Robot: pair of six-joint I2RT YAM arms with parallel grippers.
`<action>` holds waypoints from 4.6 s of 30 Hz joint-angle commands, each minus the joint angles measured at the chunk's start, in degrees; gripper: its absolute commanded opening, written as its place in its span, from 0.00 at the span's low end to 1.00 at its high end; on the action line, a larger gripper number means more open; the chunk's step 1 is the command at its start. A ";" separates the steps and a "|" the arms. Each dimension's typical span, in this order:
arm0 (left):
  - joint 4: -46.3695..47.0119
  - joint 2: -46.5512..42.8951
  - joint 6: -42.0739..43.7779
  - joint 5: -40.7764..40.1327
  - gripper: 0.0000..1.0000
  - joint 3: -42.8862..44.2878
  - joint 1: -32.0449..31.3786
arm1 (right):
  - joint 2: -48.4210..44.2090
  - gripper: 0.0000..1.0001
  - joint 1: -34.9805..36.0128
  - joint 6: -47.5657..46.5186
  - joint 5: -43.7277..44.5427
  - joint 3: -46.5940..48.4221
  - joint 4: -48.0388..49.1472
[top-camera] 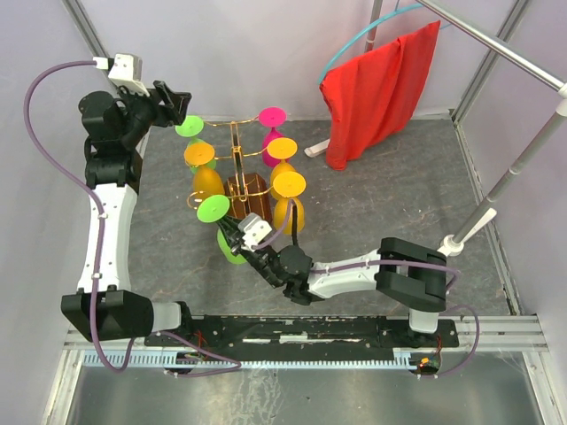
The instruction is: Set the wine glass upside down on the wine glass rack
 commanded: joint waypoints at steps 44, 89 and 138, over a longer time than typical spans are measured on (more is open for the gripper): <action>3.07 -0.01 -1.85 -0.19 0.75 0.39 0.38 | 14.45 0.01 -2.39 -0.07 0.99 16.17 5.17; 3.57 -0.75 -2.56 0.22 0.76 -1.19 0.41 | 17.86 0.01 0.15 -1.81 3.48 19.05 7.41; -10.62 5.83 -8.62 -10.06 0.99 13.63 0.41 | -29.86 0.73 9.92 9.57 14.92 10.85 -61.63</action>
